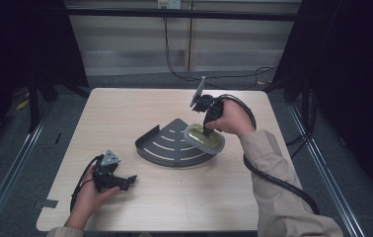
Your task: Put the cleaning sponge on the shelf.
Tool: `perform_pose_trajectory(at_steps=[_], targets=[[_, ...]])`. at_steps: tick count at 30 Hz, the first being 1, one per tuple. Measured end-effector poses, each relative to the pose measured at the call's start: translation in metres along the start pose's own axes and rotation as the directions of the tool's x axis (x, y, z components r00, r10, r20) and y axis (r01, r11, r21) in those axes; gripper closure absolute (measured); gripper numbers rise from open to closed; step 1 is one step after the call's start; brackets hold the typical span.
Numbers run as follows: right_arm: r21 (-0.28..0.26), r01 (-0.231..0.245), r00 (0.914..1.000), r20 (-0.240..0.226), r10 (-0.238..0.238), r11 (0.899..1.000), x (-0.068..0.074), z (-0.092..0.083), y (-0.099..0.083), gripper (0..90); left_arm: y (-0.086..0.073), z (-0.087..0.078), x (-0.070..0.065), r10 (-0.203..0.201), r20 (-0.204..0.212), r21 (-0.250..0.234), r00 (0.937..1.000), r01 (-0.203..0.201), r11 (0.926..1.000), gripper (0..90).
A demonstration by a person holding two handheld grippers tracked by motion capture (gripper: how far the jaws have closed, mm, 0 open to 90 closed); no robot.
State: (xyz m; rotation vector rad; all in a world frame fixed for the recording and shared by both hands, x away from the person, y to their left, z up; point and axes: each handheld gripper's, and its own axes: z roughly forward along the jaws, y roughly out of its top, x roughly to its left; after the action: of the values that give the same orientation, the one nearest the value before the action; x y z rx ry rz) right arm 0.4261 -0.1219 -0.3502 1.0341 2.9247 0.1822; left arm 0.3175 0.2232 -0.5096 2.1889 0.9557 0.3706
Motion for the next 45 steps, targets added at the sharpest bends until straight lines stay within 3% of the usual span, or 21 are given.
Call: perform_pose_trajectory(at_steps=[34,45], targets=[[0.009,-0.001,1.0,0.002,0.001,1.0,-0.003,0.02,0.032,70.9,0.0,0.0,0.0,-0.002,0.003,0.0,1.0,0.002,1.0,4.2],[0.006,-0.045,0.999,0.0,0.045,0.999,-0.005,0.028,0.032,70.8,0.0,0.0,0.0,0.001,0.002,0.002,1.0,-0.001,1.0,4.2]])
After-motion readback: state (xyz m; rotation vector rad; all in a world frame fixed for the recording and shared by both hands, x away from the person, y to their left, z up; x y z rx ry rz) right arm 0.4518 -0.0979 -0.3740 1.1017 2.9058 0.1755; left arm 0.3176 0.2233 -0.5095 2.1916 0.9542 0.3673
